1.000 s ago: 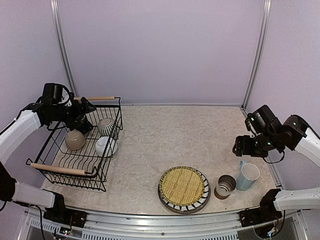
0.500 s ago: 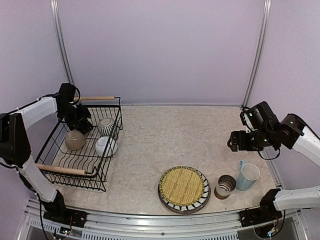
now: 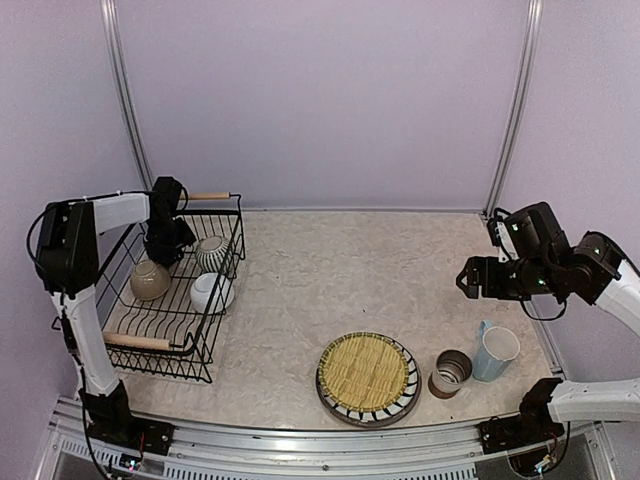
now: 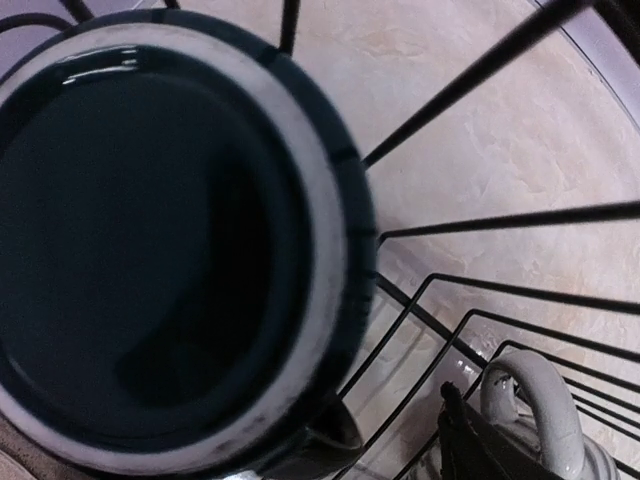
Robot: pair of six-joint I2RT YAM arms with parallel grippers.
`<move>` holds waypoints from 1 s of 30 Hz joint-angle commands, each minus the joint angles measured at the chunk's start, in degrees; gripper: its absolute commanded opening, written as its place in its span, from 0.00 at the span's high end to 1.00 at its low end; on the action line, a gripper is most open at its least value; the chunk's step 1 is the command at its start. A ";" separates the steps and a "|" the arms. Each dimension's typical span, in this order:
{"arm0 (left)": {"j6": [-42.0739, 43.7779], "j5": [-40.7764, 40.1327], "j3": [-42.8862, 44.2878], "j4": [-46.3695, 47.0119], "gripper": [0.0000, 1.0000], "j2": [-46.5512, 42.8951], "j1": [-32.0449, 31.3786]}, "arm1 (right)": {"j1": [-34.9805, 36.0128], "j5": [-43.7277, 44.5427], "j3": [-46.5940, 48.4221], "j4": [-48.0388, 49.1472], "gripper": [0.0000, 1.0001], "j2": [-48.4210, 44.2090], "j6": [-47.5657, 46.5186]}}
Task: Unload the mixed dishes from the dish rack
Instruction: Grab the cup from the dish rack.
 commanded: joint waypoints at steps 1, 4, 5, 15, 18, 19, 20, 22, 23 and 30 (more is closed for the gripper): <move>-2.30 -5.81 4.15 -0.91 0.28 4.48 -0.32 | -0.41 -0.82 -0.80 0.56 0.13 -0.43 1.29; -2.64 -6.44 4.54 -0.86 0.31 5.58 -0.23 | -0.38 -0.89 -1.06 0.73 0.12 -0.81 1.72; -2.45 -6.52 4.55 -0.75 0.33 5.89 -0.23 | -0.44 -0.96 -1.12 0.81 0.12 -0.90 1.86; -0.37 -10.23 4.01 -1.08 0.70 4.67 -0.49 | -0.35 -1.75 -1.48 2.01 0.12 -0.44 2.16; 0.35 -10.81 3.20 -1.28 0.79 3.55 -0.65 | -0.40 -1.79 -1.46 2.44 0.12 -0.34 2.06; 0.55 -10.85 2.91 -1.33 0.81 3.03 -0.71 | -0.38 -1.92 -1.45 2.57 0.12 -0.33 2.00; 0.75 -10.92 2.50 -1.38 0.83 2.34 -0.82 | -0.39 -2.02 -1.47 2.71 0.12 -0.28 1.98; 1.12 -11.00 1.66 -1.47 0.87 1.21 -1.17 | -0.40 -2.18 -1.46 2.97 0.12 -0.14 1.79; 1.14 -11.11 1.24 -1.63 0.88 0.33 -1.34 | -0.43 -2.22 -1.53 3.10 0.12 -0.09 1.80; 1.23 -11.34 -1.32 -4.04 0.97 -5.81 -3.69 | -0.37 -2.93 -2.39 4.23 0.12 0.25 1.46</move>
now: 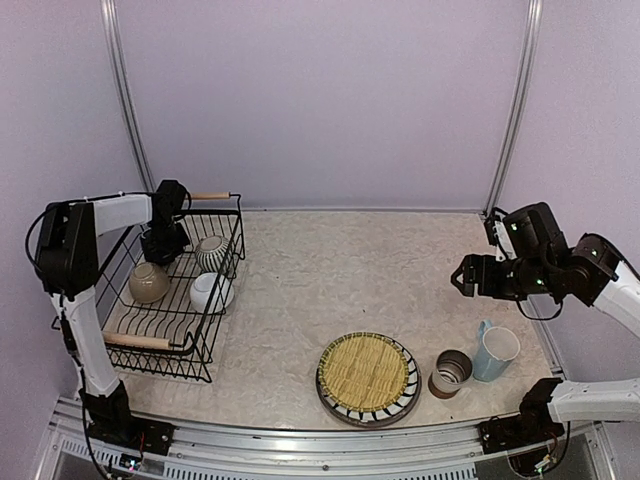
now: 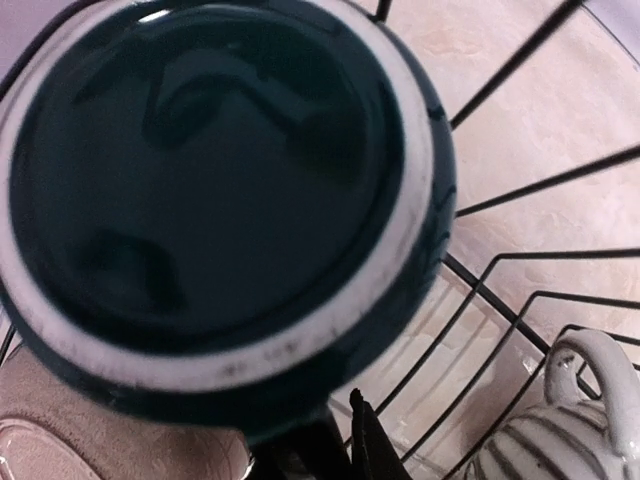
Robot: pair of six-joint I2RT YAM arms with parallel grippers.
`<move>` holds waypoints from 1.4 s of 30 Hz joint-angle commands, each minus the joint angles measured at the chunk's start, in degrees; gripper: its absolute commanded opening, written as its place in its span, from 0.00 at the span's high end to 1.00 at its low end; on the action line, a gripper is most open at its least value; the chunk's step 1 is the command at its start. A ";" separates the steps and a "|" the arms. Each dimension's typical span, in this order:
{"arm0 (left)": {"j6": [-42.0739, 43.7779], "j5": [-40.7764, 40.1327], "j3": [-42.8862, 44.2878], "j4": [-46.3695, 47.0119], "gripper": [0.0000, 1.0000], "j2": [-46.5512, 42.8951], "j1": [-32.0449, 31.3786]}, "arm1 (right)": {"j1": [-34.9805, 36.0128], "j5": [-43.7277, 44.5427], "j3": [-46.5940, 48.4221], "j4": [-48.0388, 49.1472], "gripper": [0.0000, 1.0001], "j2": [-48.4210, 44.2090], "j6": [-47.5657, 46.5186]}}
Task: Unload the mixed dishes from the dish rack
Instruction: Grab the cup from the dish rack, then pass from the left arm to the right
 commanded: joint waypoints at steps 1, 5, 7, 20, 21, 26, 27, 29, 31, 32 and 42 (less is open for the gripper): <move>1.02 -2.56 -2.32 -0.52 0.98 -7.17 -2.16 | -0.35 -0.86 -1.59 1.50 0.12 0.21 -0.10; -0.05 -0.96 -5.32 -0.68 1.00 -9.83 -4.30 | -0.40 -1.32 -2.36 2.56 0.12 0.35 -0.36; -0.66 -0.66 -6.89 -0.61 1.00 -10.26 -5.73 | -0.43 -1.40 -2.50 2.93 0.12 0.64 -0.52; -2.54 0.85 -14.62 1.29 0.79 -10.34 -7.65 | -0.46 -1.43 -2.27 3.02 0.12 1.80 -1.09; -2.44 1.26 -14.81 1.72 0.78 -10.53 -7.26 | -0.42 -1.51 -2.31 3.17 0.12 1.92 -1.11; -1.51 2.90 -13.95 3.14 0.73 -9.91 -4.36 | -0.36 -1.91 -2.20 3.30 0.12 2.22 -0.83; -1.05 3.33 -13.41 3.52 0.72 -9.86 -3.95 | -0.43 -1.97 -2.20 3.29 0.12 2.20 -0.78; -0.34 3.66 -11.94 3.51 0.70 -9.08 -3.34 | -0.43 -2.12 -2.25 3.25 0.12 2.05 -0.63; 0.30 3.19 -10.86 3.20 0.67 -8.18 -3.16 | -0.42 -2.06 -2.13 3.00 0.12 1.85 -0.42; 0.65 3.15 -10.64 3.23 0.67 -7.87 -3.10 | -0.42 -2.06 -2.12 2.92 0.12 1.76 -0.27; 3.32 2.31 -10.58 3.92 0.85 -6.07 -2.54 | -0.40 -2.07 -0.90 3.14 0.12 2.14 -0.31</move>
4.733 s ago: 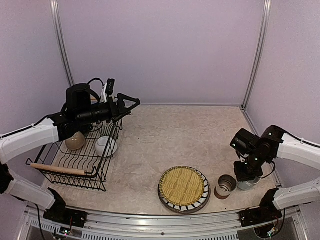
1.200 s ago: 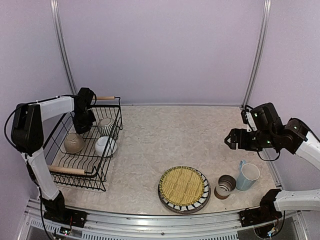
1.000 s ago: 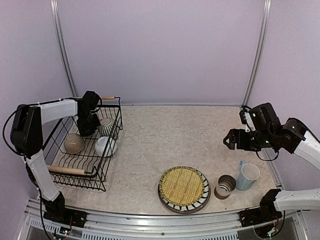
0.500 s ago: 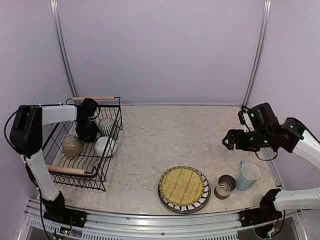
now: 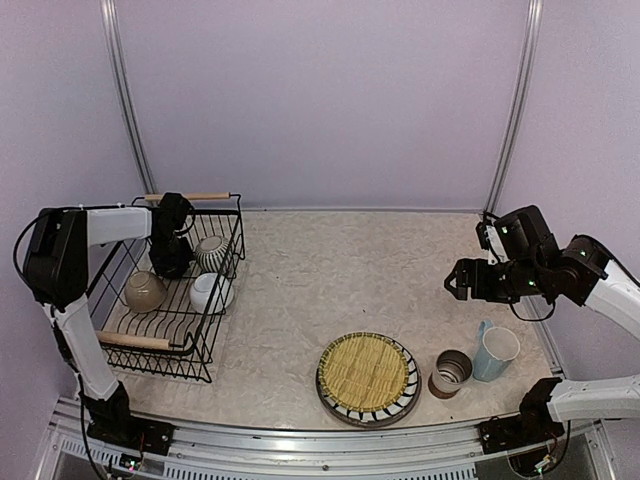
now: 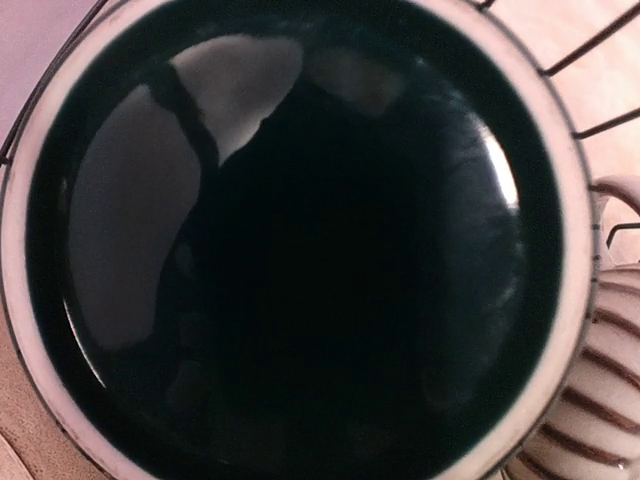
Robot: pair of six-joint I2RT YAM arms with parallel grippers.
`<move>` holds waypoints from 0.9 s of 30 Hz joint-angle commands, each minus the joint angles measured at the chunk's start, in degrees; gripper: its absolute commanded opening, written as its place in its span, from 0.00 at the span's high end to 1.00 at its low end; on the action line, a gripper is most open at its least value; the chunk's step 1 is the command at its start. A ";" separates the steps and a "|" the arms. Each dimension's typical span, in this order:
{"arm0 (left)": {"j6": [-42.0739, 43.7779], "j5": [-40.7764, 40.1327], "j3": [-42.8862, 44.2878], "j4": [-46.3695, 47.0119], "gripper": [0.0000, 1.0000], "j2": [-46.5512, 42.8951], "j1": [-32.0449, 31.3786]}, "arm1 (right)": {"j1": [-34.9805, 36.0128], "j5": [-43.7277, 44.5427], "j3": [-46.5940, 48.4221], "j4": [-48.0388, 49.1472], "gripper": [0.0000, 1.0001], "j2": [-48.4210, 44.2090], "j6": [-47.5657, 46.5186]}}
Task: Unload the mixed dishes from the dish rack
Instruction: Pass from the left arm to the right
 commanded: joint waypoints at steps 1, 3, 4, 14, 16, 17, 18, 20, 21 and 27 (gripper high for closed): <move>2.61 -0.60 1.06 0.25 0.87 0.88 0.56 | -0.46 -0.16 0.97 0.71 0.12 0.26 -0.07; 3.27 -0.62 0.85 0.24 0.93 -0.22 0.57 | -0.36 0.03 1.28 0.92 0.12 0.48 -0.17; 3.54 -0.57 0.74 0.18 0.95 -0.64 0.56 | -0.39 0.05 1.37 1.17 0.12 0.48 -0.24; 3.98 0.28 -0.36 -3.42 1.00 -8.91 0.38 | -0.40 -0.29 3.07 3.97 0.12 2.28 -0.76; 3.98 0.78 -0.84 -4.03 1.00 -11.59 0.38 | -0.39 -0.47 3.58 4.74 0.12 2.70 -0.99; 4.02 1.01 -0.99 -4.42 1.00 -13.54 0.37 | -0.39 -0.57 3.81 5.14 0.12 3.01 -1.13; 4.00 1.31 -1.15 -4.91 1.00 -14.72 0.42 | -0.43 -0.75 4.00 5.57 0.12 3.35 -1.30; 3.98 2.13 -1.30 -5.79 1.00 -17.48 0.45 | -0.42 -1.15 4.17 6.51 0.12 4.14 -1.70; 3.98 2.66 -1.27 -6.44 1.00 -19.39 0.39 | -0.33 -1.39 4.31 6.85 0.12 4.59 -1.92; 4.88 12.19 -1.78 -6.85 1.00 -29.47 0.72 | -0.43 -5.33 5.22 11.38 0.11 7.96 -3.02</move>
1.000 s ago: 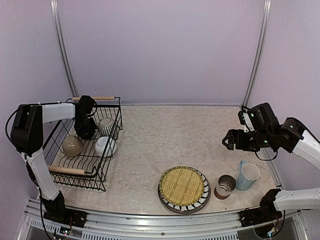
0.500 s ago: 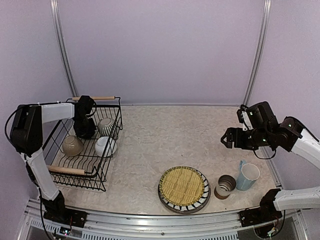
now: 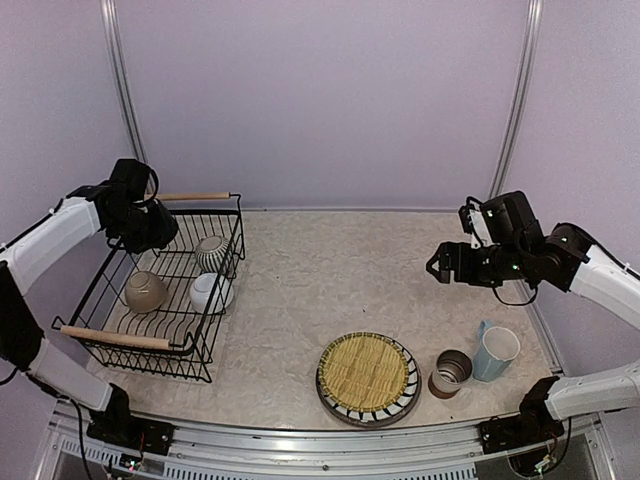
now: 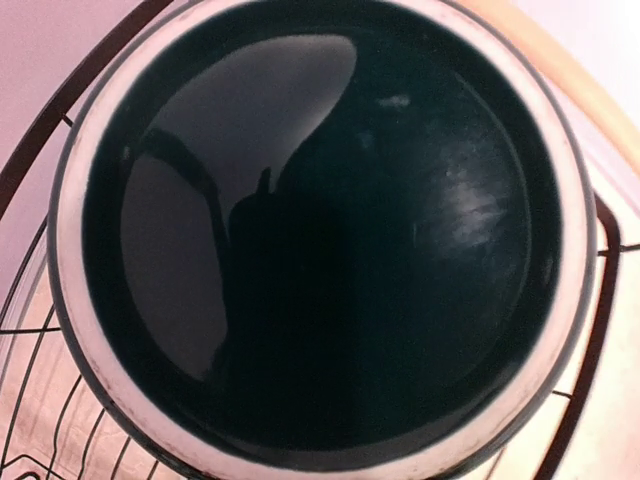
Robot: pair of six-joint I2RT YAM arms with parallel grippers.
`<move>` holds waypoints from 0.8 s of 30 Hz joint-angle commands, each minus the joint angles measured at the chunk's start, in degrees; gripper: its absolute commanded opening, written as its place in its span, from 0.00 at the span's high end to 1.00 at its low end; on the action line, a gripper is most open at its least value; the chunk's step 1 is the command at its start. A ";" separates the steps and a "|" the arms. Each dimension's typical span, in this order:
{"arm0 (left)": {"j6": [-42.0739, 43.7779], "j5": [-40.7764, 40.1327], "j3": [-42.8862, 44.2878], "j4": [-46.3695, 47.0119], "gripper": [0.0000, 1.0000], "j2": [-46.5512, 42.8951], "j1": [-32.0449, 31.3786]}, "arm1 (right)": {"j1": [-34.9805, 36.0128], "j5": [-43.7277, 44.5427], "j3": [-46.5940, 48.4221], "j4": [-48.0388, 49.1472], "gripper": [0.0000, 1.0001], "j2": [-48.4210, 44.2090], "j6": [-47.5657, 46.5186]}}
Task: Unload the mixed dishes from the dish rack
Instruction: Pass from the left arm to the right
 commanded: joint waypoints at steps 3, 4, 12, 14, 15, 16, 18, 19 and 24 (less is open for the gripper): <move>3.33 17.42 -1.53 5.94 1.00 -12.91 0.25 | -0.45 -6.49 2.29 7.52 0.11 3.28 -1.54; 3.65 20.58 -1.82 7.86 1.00 -15.59 0.04 | -0.36 -7.35 2.33 8.90 0.11 3.83 -1.60; 0.68 41.47 -1.74 25.21 1.00 -21.37 -6.22 | -0.35 -20.03 1.25 22.49 0.10 6.52 -0.86; 0.55 43.57 -1.66 29.66 1.00 -19.90 -9.75 | -0.35 -24.42 0.18 28.17 0.10 7.03 0.28; 0.56 44.36 -1.57 31.59 1.00 -19.17 -11.77 | -0.25 -26.55 -0.45 30.67 0.09 7.09 0.94; 0.55 44.85 -1.50 33.61 1.00 -18.01 -13.68 | -0.22 -28.79 -1.12 33.57 0.09 7.25 1.66; 0.36 46.07 -1.10 37.19 1.00 -14.94 -17.53 | -0.01 -32.13 -2.33 38.44 0.09 7.08 3.22; -0.01 46.18 -0.84 39.61 1.00 -13.28 -19.89 | 0.14 -33.44 -2.81 41.43 0.09 6.98 3.97; -2.97 48.31 0.92 47.61 1.00 -3.74 -27.02 | 0.65 -36.99 -5.08 51.62 0.07 5.56 6.68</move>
